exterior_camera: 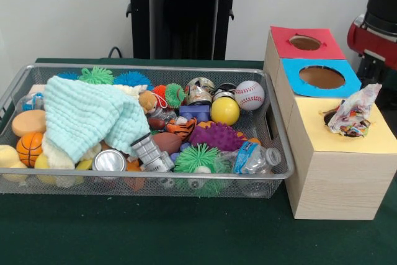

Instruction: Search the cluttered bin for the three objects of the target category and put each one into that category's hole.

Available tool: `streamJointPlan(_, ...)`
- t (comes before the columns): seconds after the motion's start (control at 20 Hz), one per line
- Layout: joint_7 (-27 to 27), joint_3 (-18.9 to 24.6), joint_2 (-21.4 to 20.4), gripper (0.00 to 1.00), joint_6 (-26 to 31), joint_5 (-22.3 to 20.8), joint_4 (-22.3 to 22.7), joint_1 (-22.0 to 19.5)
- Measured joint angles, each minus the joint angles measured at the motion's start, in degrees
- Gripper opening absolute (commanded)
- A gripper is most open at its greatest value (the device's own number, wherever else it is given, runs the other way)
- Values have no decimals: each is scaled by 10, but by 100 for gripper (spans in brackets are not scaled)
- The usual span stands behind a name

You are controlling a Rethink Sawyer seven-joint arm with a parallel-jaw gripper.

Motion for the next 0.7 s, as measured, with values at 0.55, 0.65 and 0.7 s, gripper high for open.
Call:
streamJointPlan(0.55,0,0,10,0,-14,-1,0,-6)
streamJointPlan(0.65,0,0,10,0,-14,-1,0,-7)
streamJointPlan(0.7,0,0,10,0,-14,-1,0,-7)
